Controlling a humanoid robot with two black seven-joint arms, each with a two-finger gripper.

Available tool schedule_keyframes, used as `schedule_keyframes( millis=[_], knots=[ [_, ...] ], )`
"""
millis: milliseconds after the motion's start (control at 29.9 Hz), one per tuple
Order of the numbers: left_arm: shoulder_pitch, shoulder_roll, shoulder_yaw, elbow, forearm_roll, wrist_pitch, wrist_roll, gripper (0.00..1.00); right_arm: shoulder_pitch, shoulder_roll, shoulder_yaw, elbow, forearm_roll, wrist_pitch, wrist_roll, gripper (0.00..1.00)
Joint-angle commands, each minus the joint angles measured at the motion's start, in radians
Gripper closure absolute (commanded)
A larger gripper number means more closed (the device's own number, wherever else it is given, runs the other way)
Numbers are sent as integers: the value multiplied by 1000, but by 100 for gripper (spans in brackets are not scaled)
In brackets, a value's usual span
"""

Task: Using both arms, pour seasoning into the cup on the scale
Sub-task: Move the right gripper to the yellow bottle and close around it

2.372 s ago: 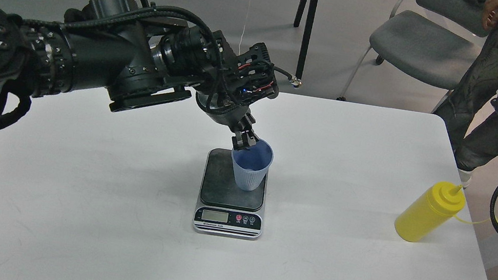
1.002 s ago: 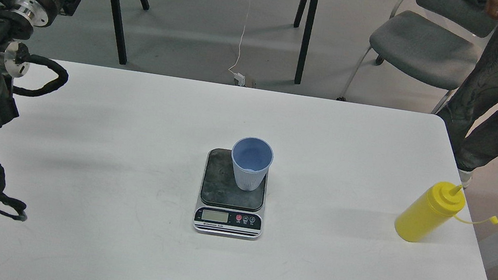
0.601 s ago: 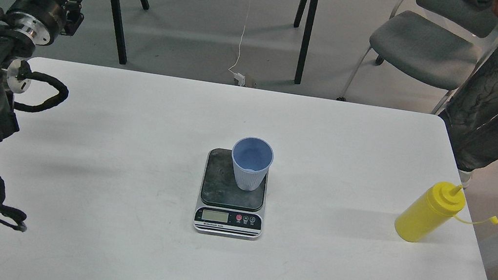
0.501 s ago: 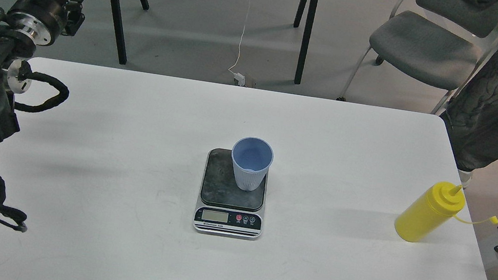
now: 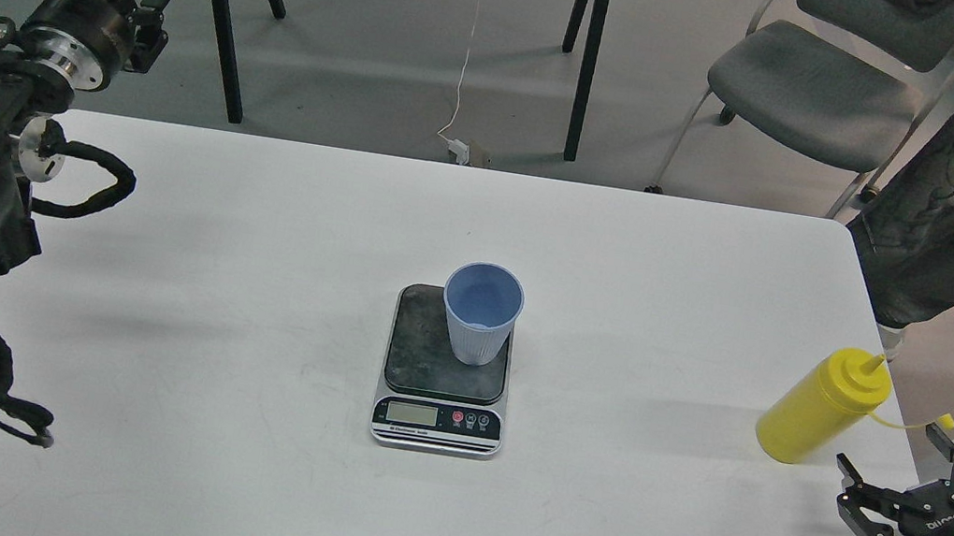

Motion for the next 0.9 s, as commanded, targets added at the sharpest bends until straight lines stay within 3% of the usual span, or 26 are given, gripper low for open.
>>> schedule_keyframes(
  millis=[0, 869],
  knots=[
    [9, -1, 0, 0, 1, 0, 0, 14, -4, 18, 2, 2, -6, 0, 0, 0],
    [23, 7, 4, 0, 2, 0, 0, 13, 7, 182, 116, -11, -110, 0, 8, 0]
  ],
)
